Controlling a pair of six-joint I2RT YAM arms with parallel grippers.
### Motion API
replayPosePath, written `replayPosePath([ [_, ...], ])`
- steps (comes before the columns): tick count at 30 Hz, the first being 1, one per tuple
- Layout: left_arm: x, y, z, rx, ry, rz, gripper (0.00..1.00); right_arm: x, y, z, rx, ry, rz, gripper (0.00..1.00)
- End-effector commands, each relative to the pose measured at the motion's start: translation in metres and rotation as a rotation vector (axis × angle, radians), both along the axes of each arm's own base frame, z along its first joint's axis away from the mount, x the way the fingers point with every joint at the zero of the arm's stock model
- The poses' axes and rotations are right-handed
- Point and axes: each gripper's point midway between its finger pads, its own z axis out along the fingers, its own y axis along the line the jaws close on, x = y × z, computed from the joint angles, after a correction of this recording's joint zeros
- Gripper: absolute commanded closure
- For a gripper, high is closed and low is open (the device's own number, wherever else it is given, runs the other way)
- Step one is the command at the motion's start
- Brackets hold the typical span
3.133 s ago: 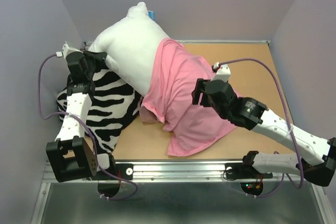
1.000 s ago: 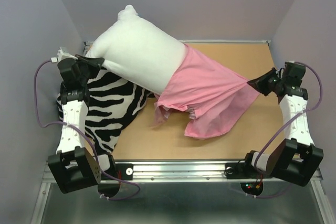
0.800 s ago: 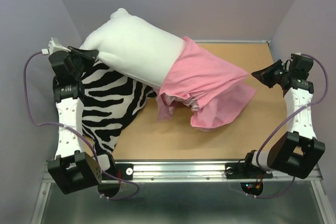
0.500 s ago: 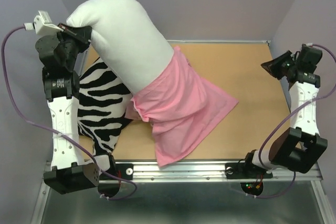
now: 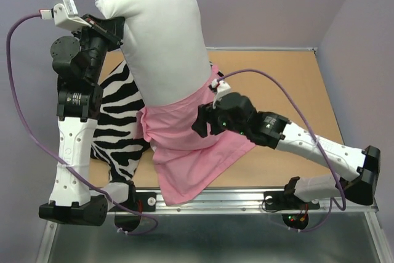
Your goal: Remove the pillowcase from the pillow
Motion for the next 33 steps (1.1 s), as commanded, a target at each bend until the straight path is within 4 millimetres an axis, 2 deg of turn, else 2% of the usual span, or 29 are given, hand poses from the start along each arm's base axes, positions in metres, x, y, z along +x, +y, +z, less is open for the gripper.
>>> replayPosePath([
  [1,-0.023,0.003,0.054,-0.009,-0.207,0.039,1.0,0.006,0.015,-0.004,-0.018,-0.151,-0.138,0.26],
  [4,-0.025,-0.003,0.05,-0.004,-0.197,0.023,1.0,-0.003,0.038,-0.011,-0.043,-0.192,-0.109,0.22],
  [6,-0.025,-0.01,0.044,0.003,-0.185,0.004,1.0,-0.016,0.058,-0.011,-0.053,-0.205,-0.07,0.2],
  [8,-0.022,-0.016,0.038,0.012,-0.171,-0.003,1.0,-0.037,0.085,-0.027,-0.093,-0.209,-0.01,0.2],
  [10,-0.02,-0.023,0.03,0.013,-0.155,-0.013,1.0,-0.043,0.1,-0.026,-0.11,-0.251,-0.037,0.2],
  [11,-0.019,-0.024,0.027,0.015,-0.149,-0.014,1.0,-0.054,0.11,-0.038,-0.152,-0.282,-0.052,0.19],
  [13,-0.017,-0.029,0.021,0.02,-0.134,-0.022,1.0,-0.062,0.126,-0.032,-0.145,-0.313,-0.076,0.19],
  [14,-0.016,-0.03,0.019,0.021,-0.131,-0.022,1.0,-0.058,0.129,-0.041,-0.18,-0.336,-0.119,0.18],
  [15,-0.018,-0.03,0.019,0.021,-0.133,-0.023,1.0,-0.059,0.134,-0.041,-0.187,-0.351,-0.127,0.18],
  [17,-0.018,-0.034,0.018,0.025,-0.129,-0.034,1.0,-0.06,0.144,-0.032,-0.187,-0.388,-0.148,0.17],
  [19,-0.02,-0.036,0.018,0.028,-0.127,-0.036,1.0,-0.057,0.152,-0.036,-0.227,-0.426,-0.167,0.16],
  [20,-0.019,-0.036,0.018,0.033,-0.126,-0.036,1.0,-0.056,0.157,-0.029,-0.222,-0.443,-0.181,0.16],
  [21,-0.021,-0.036,0.019,0.033,-0.126,-0.036,1.0,-0.055,0.164,-0.037,-0.256,-0.46,-0.181,0.15],
  [22,-0.021,-0.037,0.018,0.034,-0.123,-0.036,1.0,-0.054,0.167,-0.036,-0.263,-0.472,-0.192,0.15],
  [23,-0.022,-0.037,0.018,0.037,-0.124,-0.036,1.0,-0.05,0.168,-0.028,-0.259,-0.487,-0.226,0.14],
  [25,-0.022,-0.037,0.017,0.039,-0.121,-0.035,1.0,-0.045,0.172,-0.038,-0.304,-0.512,-0.254,0.12],
  [27,-0.023,-0.036,0.018,0.038,-0.123,-0.033,1.0,-0.04,0.178,-0.035,-0.315,-0.53,-0.28,0.11],
  [28,-0.023,-0.036,0.017,0.038,-0.121,-0.033,1.0,-0.037,0.184,-0.047,-0.352,-0.542,-0.27,0.1],
  [30,-0.024,-0.036,0.017,0.039,-0.12,-0.035,1.0,-0.034,0.189,-0.048,-0.358,-0.547,-0.283,0.1],
  [33,-0.026,-0.036,0.019,0.045,-0.123,-0.037,1.0,-0.028,0.181,-0.064,-0.41,-0.537,-0.314,0.15],
])
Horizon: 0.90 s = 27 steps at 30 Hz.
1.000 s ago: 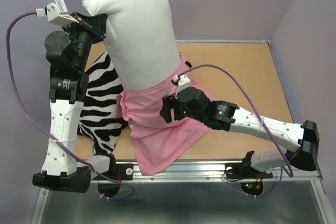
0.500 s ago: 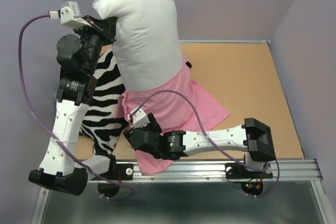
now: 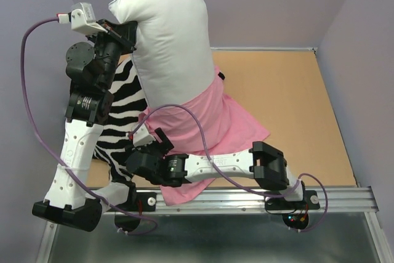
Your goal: Remove the pillowcase from the pillow
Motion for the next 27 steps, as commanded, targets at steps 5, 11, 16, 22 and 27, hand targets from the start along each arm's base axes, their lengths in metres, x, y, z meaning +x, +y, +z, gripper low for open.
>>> replayPosePath([
  [5,-0.022,-0.002,0.028,-0.008,-0.098,-0.025,1.0,0.037,-0.027,0.004,0.01,-0.038,-0.174,0.31],
  [11,-0.024,0.002,0.026,-0.005,-0.098,-0.01,1.0,0.039,-0.04,0.03,0.071,-0.023,-0.171,0.97],
  [16,-0.031,0.012,0.033,0.002,-0.115,0.038,1.0,0.022,-0.082,0.104,0.222,-0.003,-0.153,0.99],
  [22,-0.048,0.027,0.059,0.004,-0.156,0.097,1.0,0.013,-0.189,0.222,0.437,-0.047,-0.207,0.99],
  [27,-0.076,0.041,0.089,-0.01,-0.21,0.134,1.0,0.014,-0.276,0.283,0.497,-0.145,-0.349,0.99],
])
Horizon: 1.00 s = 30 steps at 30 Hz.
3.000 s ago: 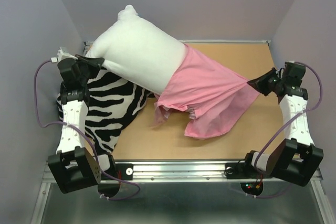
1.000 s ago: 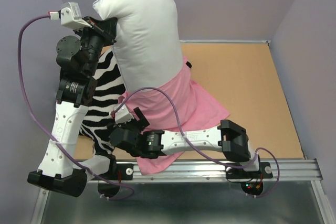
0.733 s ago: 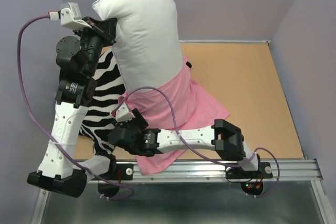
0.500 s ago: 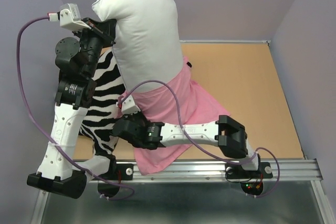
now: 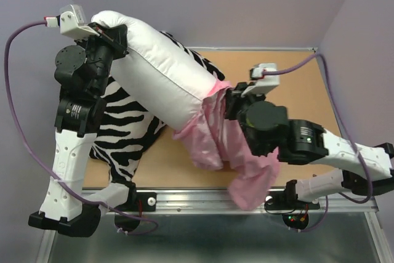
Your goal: Remove the pillowcase from the pillow
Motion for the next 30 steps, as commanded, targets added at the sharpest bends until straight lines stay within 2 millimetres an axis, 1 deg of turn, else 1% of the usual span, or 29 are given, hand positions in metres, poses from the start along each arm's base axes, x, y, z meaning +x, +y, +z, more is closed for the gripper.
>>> replayPosePath([
  [1,-0.057,0.02,0.086,-0.041,-0.234,0.036,1.0,0.006,-0.058,0.044,0.053,-0.056,-0.175,1.0],
  [2,-0.055,0.02,0.086,-0.038,-0.227,0.038,1.0,0.01,-0.061,0.049,0.067,-0.057,-0.162,0.99],
  [3,-0.053,0.02,0.087,-0.036,-0.226,0.039,1.0,0.015,-0.062,0.049,0.071,-0.057,-0.151,0.99],
  [4,-0.045,0.017,0.084,-0.033,-0.211,0.037,1.0,0.021,-0.067,0.052,0.094,-0.057,-0.142,0.99],
  [5,-0.04,0.016,0.08,-0.031,-0.198,0.036,1.0,0.036,-0.066,0.045,0.078,-0.051,-0.116,0.99],
  [6,-0.035,0.014,0.077,-0.03,-0.184,0.033,1.0,0.045,-0.065,0.041,0.069,-0.045,-0.102,0.99],
  [7,-0.018,0.009,0.065,-0.019,-0.148,0.032,1.0,0.054,-0.062,0.035,0.05,-0.036,-0.087,1.0],
  [8,-0.009,0.008,0.057,-0.012,-0.125,0.04,1.0,0.078,-0.065,0.014,0.012,0.007,-0.126,1.0],
  [9,0.002,0.006,0.047,-0.006,-0.096,0.042,1.0,0.086,-0.046,0.0,0.01,0.052,-0.025,0.99],
  [10,0.024,0.001,0.025,0.009,-0.039,0.044,1.0,0.099,-0.039,-0.025,-0.011,0.107,0.003,0.99],
  [11,0.037,0.001,0.011,0.021,-0.003,0.06,1.0,0.131,-0.049,-0.053,0.002,0.18,-0.038,0.99],
  [12,0.055,-0.002,-0.008,0.031,0.045,0.071,1.0,0.138,-0.035,-0.073,0.017,0.247,0.059,0.99],
  [13,0.068,0.003,-0.028,0.039,0.09,0.11,1.0,0.152,-0.033,-0.099,0.019,0.287,0.067,0.99],
  [14,0.077,0.005,-0.041,0.041,0.12,0.131,1.0,0.171,-0.039,-0.12,0.014,0.321,0.046,0.99],
  [15,0.092,0.006,-0.064,0.05,0.167,0.145,1.0,0.176,-0.032,-0.135,0.019,0.355,0.082,0.99],
  [16,0.099,0.006,-0.074,0.051,0.188,0.137,1.0,0.183,-0.029,-0.14,0.042,0.364,0.095,0.99],
  [17,0.108,0.017,-0.084,0.048,0.21,0.155,1.0,0.189,-0.027,-0.144,0.052,0.377,0.103,0.99],
  [18,0.114,0.018,-0.092,0.03,0.228,0.15,1.0,0.2,-0.026,-0.158,0.05,0.409,0.102,0.99],
  [19,0.124,0.016,-0.108,0.032,0.26,0.118,1.0,0.205,-0.025,-0.161,0.047,0.414,0.102,0.99],
  [20,0.128,0.016,-0.112,0.027,0.266,0.096,0.95,0.211,-0.025,-0.154,0.05,0.4,0.099,0.99],
  [21,0.129,0.013,-0.114,0.032,0.253,0.052,0.87,0.215,-0.024,-0.158,0.043,0.406,0.096,0.99],
  [22,0.128,0.013,-0.108,0.035,0.222,0.046,0.68,0.216,-0.024,-0.157,0.045,0.405,0.098,0.99],
  [23,0.125,0.006,-0.104,0.044,0.204,0.005,0.62,0.217,-0.023,-0.154,0.047,0.398,0.099,0.99],
  [24,0.117,0.003,-0.09,0.044,0.157,-0.014,0.56,0.216,-0.025,-0.152,0.05,0.393,0.092,0.99],
  [25,0.114,-0.001,-0.085,0.049,0.144,-0.033,0.02,0.216,-0.026,-0.153,0.049,0.395,0.088,0.99],
  [28,0.098,-0.006,-0.062,0.056,0.093,-0.052,0.01,0.214,-0.028,-0.152,0.054,0.392,0.081,0.99],
  [29,0.093,-0.007,-0.058,0.051,0.089,-0.049,0.01,0.215,-0.028,-0.152,0.056,0.394,0.084,0.99],
  [30,0.088,-0.008,-0.06,0.049,0.107,-0.046,0.01,0.215,-0.028,-0.152,0.056,0.392,0.085,0.99],
])
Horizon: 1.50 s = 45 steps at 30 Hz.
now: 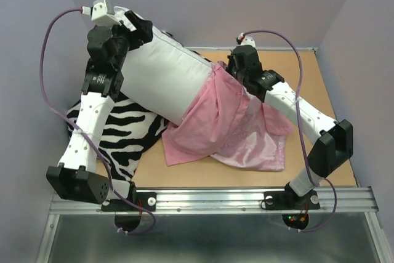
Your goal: Remove the pillowcase from the pillow
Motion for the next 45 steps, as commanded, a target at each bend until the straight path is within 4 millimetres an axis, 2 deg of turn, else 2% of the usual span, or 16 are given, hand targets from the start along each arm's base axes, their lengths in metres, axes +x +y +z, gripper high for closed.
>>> replayPosePath([
  [1,-0.04,-0.015,0.04,0.011,-0.092,-0.039,0.01,-0.006,0.013,0.033,0.072,-0.049,0.051,0.99],
  [3,-0.053,-0.007,0.031,-0.001,-0.037,0.06,0.01,-0.007,0.013,0.036,0.079,-0.055,0.05,0.99],
  [4,-0.056,0.002,0.015,-0.011,0.006,0.137,0.01,-0.008,0.012,0.035,0.078,-0.054,0.046,1.0],
  [9,-0.099,-0.023,-0.043,-0.196,0.105,0.147,0.01,-0.017,0.01,0.048,0.117,-0.074,0.051,0.99],
  [13,-0.114,-0.049,-0.069,-0.328,0.179,0.11,0.01,-0.021,0.013,0.049,0.147,-0.077,0.063,0.99],
  [16,-0.108,-0.062,-0.087,-0.331,0.202,0.1,0.01,-0.023,0.016,0.045,0.159,-0.068,0.076,0.99],
  [19,-0.098,-0.081,-0.084,-0.339,0.198,0.049,0.01,-0.025,0.019,0.043,0.161,-0.066,0.088,0.99],
  [25,-0.074,-0.111,-0.11,-0.308,0.247,-0.01,0.01,-0.031,0.025,0.045,0.157,-0.073,0.112,1.0],
  [28,-0.064,-0.115,-0.115,-0.291,0.245,-0.011,0.14,-0.034,0.027,0.051,0.159,-0.089,0.122,0.99],
  [29,-0.062,-0.116,-0.115,-0.294,0.244,-0.027,0.42,-0.035,0.027,0.053,0.158,-0.092,0.122,0.99],
  [30,-0.058,-0.113,-0.115,-0.301,0.243,-0.019,0.57,-0.036,0.027,0.056,0.159,-0.097,0.124,1.0],
  [32,-0.051,-0.107,-0.113,-0.31,0.248,-0.004,1.0,-0.038,0.023,0.059,0.153,-0.107,0.118,0.99],
  [35,-0.046,-0.099,-0.103,-0.3,0.224,0.025,1.0,-0.039,0.016,0.063,0.139,-0.119,0.1,0.99],
  [38,-0.045,-0.082,-0.076,-0.303,0.158,0.083,1.0,-0.042,0.002,0.065,0.112,-0.127,0.057,0.96],
  [41,-0.044,-0.066,-0.041,-0.286,0.087,0.133,1.0,-0.047,-0.013,0.073,0.098,-0.136,0.03,0.86],
  [45,-0.046,-0.058,-0.022,-0.28,0.053,0.163,1.0,-0.058,-0.03,0.086,0.109,-0.147,0.017,0.66],
])
